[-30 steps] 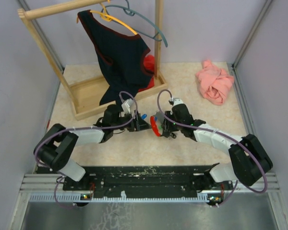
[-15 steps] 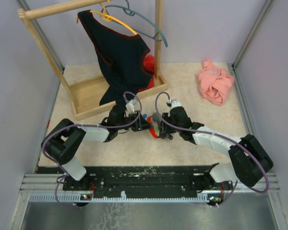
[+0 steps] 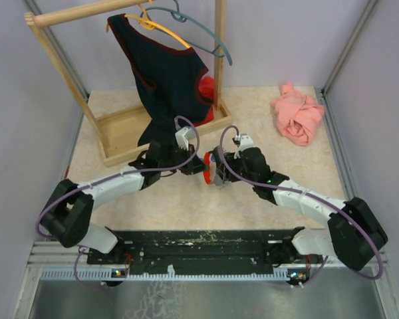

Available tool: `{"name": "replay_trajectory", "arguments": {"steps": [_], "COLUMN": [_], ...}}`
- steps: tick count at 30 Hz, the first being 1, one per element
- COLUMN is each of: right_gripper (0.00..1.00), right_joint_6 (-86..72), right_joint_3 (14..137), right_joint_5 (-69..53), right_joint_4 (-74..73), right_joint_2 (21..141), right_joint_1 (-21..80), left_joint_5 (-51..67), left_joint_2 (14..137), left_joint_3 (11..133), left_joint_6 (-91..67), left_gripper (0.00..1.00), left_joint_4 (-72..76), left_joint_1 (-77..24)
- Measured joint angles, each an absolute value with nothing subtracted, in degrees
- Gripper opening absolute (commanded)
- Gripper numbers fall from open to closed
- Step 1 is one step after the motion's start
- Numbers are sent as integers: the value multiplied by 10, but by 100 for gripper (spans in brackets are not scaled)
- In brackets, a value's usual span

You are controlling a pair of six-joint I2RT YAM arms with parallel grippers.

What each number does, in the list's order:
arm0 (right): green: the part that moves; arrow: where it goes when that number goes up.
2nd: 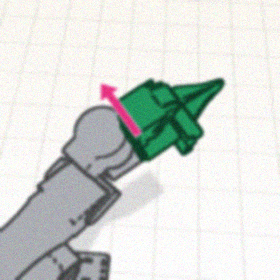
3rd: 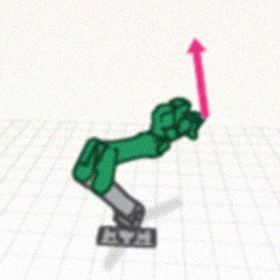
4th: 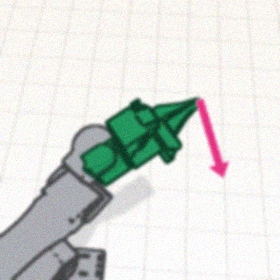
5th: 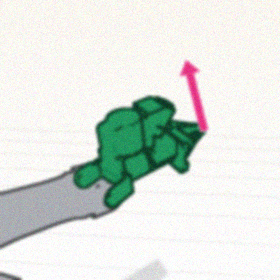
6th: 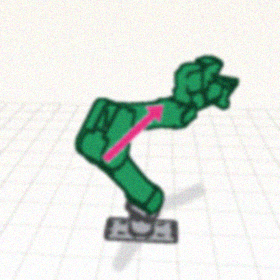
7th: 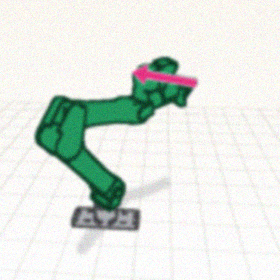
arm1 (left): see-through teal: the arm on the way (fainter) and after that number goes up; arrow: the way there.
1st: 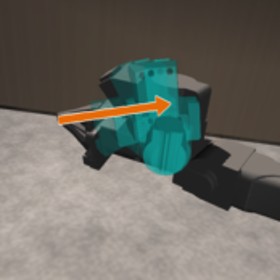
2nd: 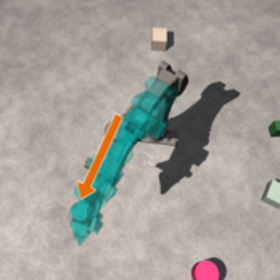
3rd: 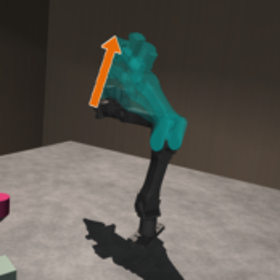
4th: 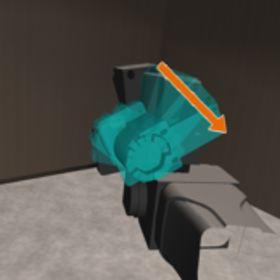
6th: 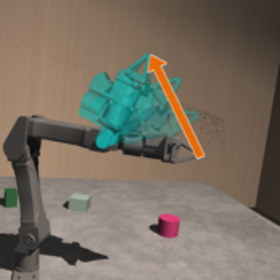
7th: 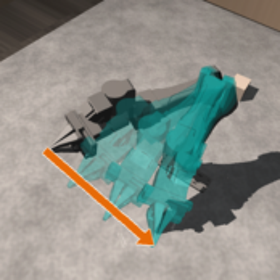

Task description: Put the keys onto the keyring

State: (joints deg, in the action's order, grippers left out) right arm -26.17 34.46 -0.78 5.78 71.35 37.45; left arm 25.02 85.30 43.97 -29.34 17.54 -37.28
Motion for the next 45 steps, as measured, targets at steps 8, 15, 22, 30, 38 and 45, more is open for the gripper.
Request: {"name": "replay_trajectory", "arguments": {"steps": [8, 15, 22, 30, 38, 45], "right_gripper": [52, 51, 47, 36, 28, 25], "right_joint_6": [-199, -125, -50, -3, 39, 54], "right_joint_3": [313, 254, 218, 187, 173, 173], "right_joint_5": [-21, -46, -67, -87, -102, -95], "right_joint_4": [91, 157, 253, 399, 497, 545], "right_joint_2": [641, 610, 634, 684, 733, 773], "right_joint_1": [375, 379, 433, 453, 481, 497], "left_joint_5": [188, 159, 153, 144, 175, 201], "left_joint_2": [812, 817, 858, 907, 907, 907], "left_joint_3": [578, 729, 823, 861, 877, 876], "left_joint_6": [-133, -13, 60, 94, 102, 101], "left_gripper": [1, 1, 1, 1, 1, 1], "left_joint_4": [-86, -311, -458, -542, -543, -530], "left_joint_1": [-371, -371, -373, -383, -389, -394]}}
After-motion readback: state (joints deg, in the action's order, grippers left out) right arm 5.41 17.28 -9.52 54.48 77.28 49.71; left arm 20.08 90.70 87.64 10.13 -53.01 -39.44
